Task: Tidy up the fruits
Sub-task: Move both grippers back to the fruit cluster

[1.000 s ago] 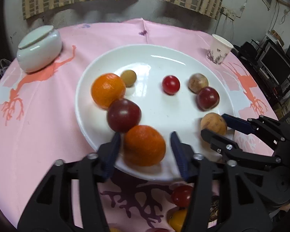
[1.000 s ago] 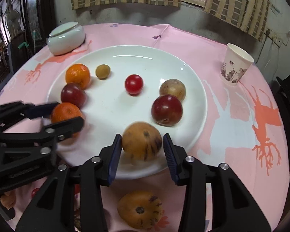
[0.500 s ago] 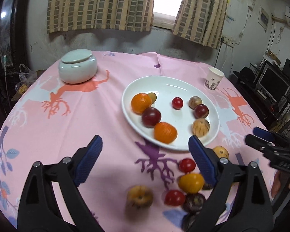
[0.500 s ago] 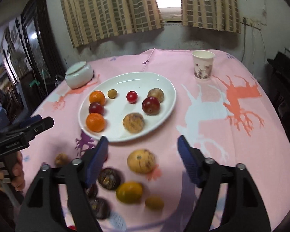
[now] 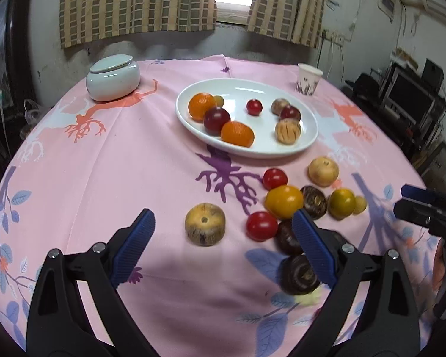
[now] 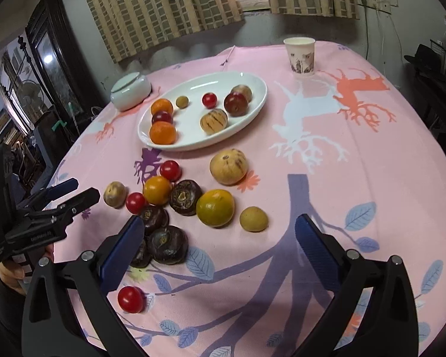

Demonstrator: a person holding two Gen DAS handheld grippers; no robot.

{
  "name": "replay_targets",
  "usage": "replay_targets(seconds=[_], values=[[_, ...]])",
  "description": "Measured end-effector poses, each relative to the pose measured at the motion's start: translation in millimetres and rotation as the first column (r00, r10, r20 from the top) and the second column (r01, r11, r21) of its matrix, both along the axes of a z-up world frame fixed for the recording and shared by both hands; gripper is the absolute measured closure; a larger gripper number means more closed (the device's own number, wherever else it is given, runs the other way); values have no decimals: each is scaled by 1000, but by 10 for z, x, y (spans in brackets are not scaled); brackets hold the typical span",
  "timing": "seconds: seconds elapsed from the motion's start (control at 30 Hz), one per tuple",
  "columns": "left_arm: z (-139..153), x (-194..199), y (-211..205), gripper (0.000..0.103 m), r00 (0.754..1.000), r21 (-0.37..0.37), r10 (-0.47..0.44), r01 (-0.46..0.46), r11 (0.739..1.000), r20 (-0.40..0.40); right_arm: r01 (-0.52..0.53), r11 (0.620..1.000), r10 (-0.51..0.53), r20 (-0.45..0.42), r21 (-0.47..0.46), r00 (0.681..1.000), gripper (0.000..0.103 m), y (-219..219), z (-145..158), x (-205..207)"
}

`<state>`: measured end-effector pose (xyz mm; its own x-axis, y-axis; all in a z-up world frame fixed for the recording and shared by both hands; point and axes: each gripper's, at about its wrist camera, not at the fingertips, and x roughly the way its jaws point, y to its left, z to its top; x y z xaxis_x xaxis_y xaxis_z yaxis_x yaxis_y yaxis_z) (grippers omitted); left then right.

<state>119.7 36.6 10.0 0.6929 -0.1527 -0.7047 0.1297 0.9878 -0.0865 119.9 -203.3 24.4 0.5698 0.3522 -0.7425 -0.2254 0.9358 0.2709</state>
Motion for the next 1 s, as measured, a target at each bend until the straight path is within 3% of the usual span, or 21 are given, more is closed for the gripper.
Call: replay_targets(seconds=[0.1,0.23,0.33,0.43,0.6,0.63,0.7,0.8,0.93,1.0], values=[[-85,4,-27,8,1000,41,-11,10,999,8,-9,1000,9,17,27,1000,1,-31,-91,32],[-231,54,56,8,999,19,-41,41,999,-5,29,993,-30,12,111,999,1,-227,-157,96],[-281,124,179,8,999,-12,-25,24,1000,-39,118,992,-121,75,37,990,1,-325,-125,90],[-354,172,280,8,997,-61,-3,-2,998,-78,151,988,-146,133,-33,980,1,-329,-102,92],[-503,229,237,9,992,-17,7,-10,1000,-127,162,986,-166,113,49,980,1,-407,-127,96],[-503,228,235,11,993,-3,15,-15,1000,-114,158,986,-163,102,60,981,1,-408,-129,100],[-499,233,246,29,994,4,20,-19,1000,-106,145,988,-150,88,60,985,1,-380,-145,109],[-513,254,269,42,992,-53,1,-8,999,-127,133,990,-136,109,34,985,1,-321,-140,94],[-517,254,189,49,995,-6,4,-5,1000,-97,136,991,-134,137,-5,981,1,-270,-138,77],[-523,262,119,65,995,4,-24,25,1000,-94,133,991,-127,153,-32,980,1,-253,-132,78]])
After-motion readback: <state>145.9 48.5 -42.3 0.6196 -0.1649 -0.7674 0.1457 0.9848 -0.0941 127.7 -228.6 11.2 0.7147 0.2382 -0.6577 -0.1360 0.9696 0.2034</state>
